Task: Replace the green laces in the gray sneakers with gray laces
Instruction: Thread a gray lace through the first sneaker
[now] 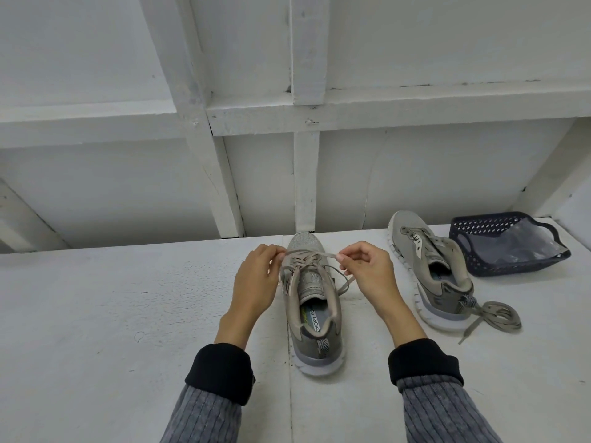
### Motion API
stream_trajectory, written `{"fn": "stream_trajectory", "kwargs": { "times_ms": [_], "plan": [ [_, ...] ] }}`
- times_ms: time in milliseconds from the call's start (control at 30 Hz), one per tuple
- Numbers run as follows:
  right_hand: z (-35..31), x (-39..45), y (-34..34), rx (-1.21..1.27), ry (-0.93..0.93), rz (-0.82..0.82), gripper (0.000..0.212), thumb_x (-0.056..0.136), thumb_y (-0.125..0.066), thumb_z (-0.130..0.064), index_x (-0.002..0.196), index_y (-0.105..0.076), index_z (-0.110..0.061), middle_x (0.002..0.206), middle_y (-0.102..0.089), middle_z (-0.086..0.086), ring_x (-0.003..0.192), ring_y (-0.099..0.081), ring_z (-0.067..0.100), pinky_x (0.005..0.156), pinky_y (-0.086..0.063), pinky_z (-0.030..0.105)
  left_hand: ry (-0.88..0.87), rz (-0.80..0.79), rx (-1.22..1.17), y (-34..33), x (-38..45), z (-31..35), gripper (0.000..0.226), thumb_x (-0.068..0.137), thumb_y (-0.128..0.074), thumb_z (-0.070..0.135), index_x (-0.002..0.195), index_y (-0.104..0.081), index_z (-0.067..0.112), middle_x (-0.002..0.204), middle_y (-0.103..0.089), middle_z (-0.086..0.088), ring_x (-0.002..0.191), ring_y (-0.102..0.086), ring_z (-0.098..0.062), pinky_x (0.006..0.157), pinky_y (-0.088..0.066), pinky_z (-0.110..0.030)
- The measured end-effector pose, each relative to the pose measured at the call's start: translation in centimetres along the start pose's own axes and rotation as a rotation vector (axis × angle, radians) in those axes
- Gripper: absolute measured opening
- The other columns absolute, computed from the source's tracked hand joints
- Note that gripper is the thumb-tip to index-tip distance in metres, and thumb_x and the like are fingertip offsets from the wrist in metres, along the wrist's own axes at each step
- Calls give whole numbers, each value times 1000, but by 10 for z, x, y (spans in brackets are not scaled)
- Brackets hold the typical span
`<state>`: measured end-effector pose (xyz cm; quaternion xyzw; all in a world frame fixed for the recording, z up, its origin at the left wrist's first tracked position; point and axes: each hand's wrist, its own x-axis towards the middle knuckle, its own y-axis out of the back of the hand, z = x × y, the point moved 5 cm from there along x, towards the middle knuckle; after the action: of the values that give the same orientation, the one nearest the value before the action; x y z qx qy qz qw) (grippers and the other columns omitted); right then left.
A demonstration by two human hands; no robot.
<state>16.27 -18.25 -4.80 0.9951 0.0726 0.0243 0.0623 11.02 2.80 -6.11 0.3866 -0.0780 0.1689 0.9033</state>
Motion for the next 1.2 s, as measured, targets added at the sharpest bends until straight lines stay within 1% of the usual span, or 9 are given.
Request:
{"fn": "stream_trajectory", "kwargs": {
  "times_ms": [133, 233, 333, 400, 467, 567, 700, 867, 1200],
  "plan": [
    [-4, -1, -12, -35, 53, -69, 14, 86, -68, -2, 85, -72, -15, 78, -71, -2, 69, -65, 2, 69, -52, 15, -133, -63, 108, -8, 0, 17, 36, 100, -50, 43, 130, -60, 29, 134, -58, 11, 125, -48, -10, 108, -30, -38],
    [-7, -2, -19, -8, 75, -108, 20, 88, -64, 0, 86, -70, -19, 83, -71, 2, 77, -68, 13, 75, -56, 23, -169, -82, 9, -15, 0, 34, 29, 95, -59, 42, 120, -68, 30, 121, -67, 15, 115, -55, -1, 112, -24, -36],
    [-5, -1, -17, -32, 86, -23, 16, 85, -70, -4, 81, -65, -19, 79, -68, -2, 78, -65, 14, 74, -56, 23, -126, 4, -69, -13, -1, 37, 16, 92, -67, 33, 104, -76, 27, 100, -75, 14, 94, -63, 1, 102, -39, -24],
    [-1, -1, -12, -124, 94, 36, 12, 85, -72, -12, 80, -64, -19, 81, -67, -6, 79, -62, 12, 72, -51, 20, -49, 47, -130, -10, -4, 32, 16, 91, -68, 28, 104, -77, 26, 95, -75, 12, 86, -64, 1, 84, -49, -17],
    [6, -1, -13, -206, 59, -16, 8, 85, -72, -22, 88, -66, -18, 87, -68, -6, 81, -61, 10, 71, -48, 19, 15, 47, -148, -9, -7, 28, 18, 92, -67, 29, 109, -75, 29, 94, -75, 11, 85, -65, 0, 77, -50, -16],
    [18, -6, -21, -277, 0, -105, 21, 83, -74, -32, 97, -68, -17, 90, -68, -4, 80, -60, 7, 69, -47, 15, 25, 32, -135, -11, -9, 28, 15, 91, -68, 29, 104, -76, 29, 98, -75, 13, 86, -66, 0, 80, -53, -20],
    [24, -7, -22, -232, -12, -80, 10, 90, -66, -25, 90, -72, -17, 84, -70, -6, 80, -64, 6, 67, -46, 9, 29, 32, -94, -16, -9, 30, 13, 89, -70, 31, 99, -77, 29, 96, -75, 13, 85, -65, -1, 80, -54, -25],
    [44, -9, -15, 7, -148, -38, 13, 94, -60, -19, 96, -73, -18, 91, -73, 0, 92, -68, 14, 84, -56, 32, -67, 1, 81, -25, -12, 40, 13, 91, -67, 31, 100, -76, 27, 94, -74, 9, 91, -61, -13, 83, -49, -35],
    [44, -12, -16, 55, -156, -22, 15, 93, -62, -19, 85, -75, -20, 84, -74, -3, 84, -67, 11, 73, -54, 23, -93, -14, 285, -33, -11, 44, 19, 96, -57, 39, 101, -72, 30, 99, -72, 13, 100, -53, -11, 97, -25, -34]
  ]
}}
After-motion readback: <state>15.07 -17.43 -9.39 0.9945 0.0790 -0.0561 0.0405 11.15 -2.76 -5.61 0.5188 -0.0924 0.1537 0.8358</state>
